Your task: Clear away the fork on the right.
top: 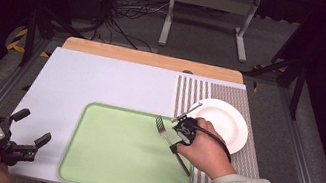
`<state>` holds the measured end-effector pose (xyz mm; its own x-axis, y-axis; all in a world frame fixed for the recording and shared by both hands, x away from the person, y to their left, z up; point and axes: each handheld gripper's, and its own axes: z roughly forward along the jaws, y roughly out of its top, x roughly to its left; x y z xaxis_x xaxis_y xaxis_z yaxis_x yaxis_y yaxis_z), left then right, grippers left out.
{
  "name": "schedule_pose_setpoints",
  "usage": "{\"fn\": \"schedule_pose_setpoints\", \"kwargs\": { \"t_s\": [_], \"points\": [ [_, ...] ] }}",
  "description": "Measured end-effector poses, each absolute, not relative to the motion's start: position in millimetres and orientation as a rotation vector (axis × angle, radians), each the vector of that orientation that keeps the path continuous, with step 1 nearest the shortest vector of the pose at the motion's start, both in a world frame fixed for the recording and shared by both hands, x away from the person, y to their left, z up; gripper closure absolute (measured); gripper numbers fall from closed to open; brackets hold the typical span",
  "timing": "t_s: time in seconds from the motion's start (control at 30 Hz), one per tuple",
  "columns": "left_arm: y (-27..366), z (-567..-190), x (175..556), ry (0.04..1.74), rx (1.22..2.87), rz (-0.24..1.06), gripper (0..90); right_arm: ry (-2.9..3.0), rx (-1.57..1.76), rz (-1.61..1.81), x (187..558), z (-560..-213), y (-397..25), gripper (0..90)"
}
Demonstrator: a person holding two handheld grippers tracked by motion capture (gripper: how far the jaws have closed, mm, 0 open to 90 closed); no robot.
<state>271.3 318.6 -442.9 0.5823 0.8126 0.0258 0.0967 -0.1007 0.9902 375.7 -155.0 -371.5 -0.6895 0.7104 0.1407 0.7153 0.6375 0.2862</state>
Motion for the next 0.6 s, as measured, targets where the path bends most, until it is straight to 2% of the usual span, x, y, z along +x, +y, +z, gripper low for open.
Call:
{"fn": "schedule_pose_setpoints", "kwargs": {
  "t_s": [0.6],
  "points": [
    [319, -442, 271, 0.788, 1.574, 0.72, 0.3, -2.749, -1.288, -0.353, 378, -389, -142, 85.4]
  ]
}}
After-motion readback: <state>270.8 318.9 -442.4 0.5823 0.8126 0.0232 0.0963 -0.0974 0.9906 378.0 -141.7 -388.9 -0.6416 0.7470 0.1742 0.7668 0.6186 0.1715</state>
